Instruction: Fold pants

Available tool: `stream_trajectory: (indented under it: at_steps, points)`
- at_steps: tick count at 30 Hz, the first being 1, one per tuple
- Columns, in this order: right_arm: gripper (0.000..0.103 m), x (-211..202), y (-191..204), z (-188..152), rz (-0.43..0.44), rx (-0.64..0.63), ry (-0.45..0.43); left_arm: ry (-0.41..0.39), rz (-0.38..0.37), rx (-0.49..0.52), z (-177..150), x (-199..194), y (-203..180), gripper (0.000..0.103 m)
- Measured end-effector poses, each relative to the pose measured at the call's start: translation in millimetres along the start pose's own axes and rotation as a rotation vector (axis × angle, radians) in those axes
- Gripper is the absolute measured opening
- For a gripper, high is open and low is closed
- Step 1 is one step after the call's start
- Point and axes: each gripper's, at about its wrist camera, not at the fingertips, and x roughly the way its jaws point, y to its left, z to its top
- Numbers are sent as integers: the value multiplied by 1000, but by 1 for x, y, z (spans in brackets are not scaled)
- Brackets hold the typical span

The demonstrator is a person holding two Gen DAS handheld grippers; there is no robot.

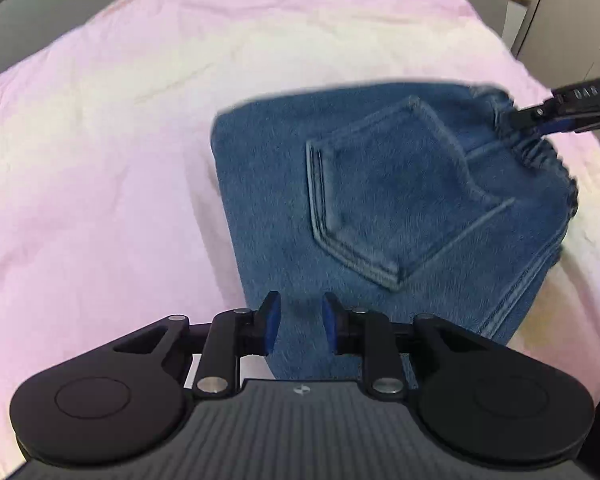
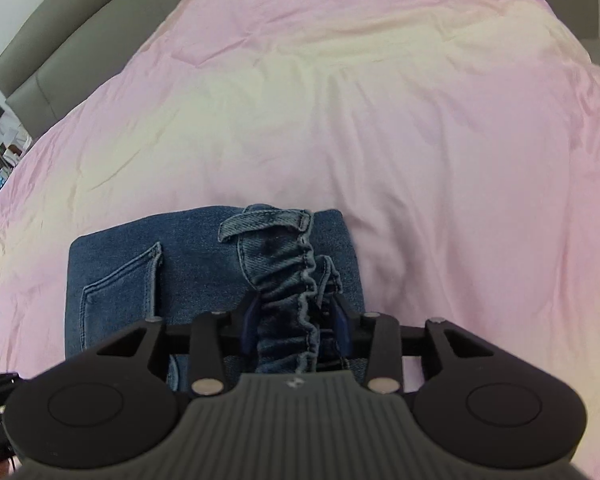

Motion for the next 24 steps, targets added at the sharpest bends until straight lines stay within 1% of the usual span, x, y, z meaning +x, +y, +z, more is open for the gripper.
stream_trajectory:
  at_steps: [3,4,5,6,7,8,10,12,13,15,19,20,22,24]
  points:
    - [41,-25,8,6,13,-73,-67,-72,31,-36,17,-16,11,29]
    - [39,-27,14,8,21,-93,-78,-92,37,-65,27,-15,5,29]
    - [32,-28,20,10,23,-119,-85,-112,33,-88,33,-15,10,29]
    - [28,-27,26,11,22,-148,-95,-132,31,-107,38,-12,14,29]
    - [23,-24,34,12,16,-178,-111,-149,43,-124,45,-9,18,29]
    - [22,-20,40,12,15,-197,-119,-159,53,-143,51,-3,20,29]
    - [19,-5,46,16,12,-206,-113,-168,51,-174,61,10,22,29]
    - [16,13,46,16,-24,-207,-95,-180,54,-202,70,26,26,29]
    - [14,22,43,16,-36,-202,-88,-180,60,-220,74,35,29,29]
    - [13,36,36,17,-64,-196,-74,-160,47,-255,79,56,35,29]
    - [12,56,25,14,-47,-202,-55,-67,21,-300,80,96,45,31]
    - [12,59,24,13,-47,-207,-56,-51,19,-309,79,103,47,32]
    - [12,66,25,12,-55,-209,-61,-33,2,-365,77,113,55,37]
    - [12,69,28,11,-75,-223,-66,-27,-21,-416,75,112,62,37]
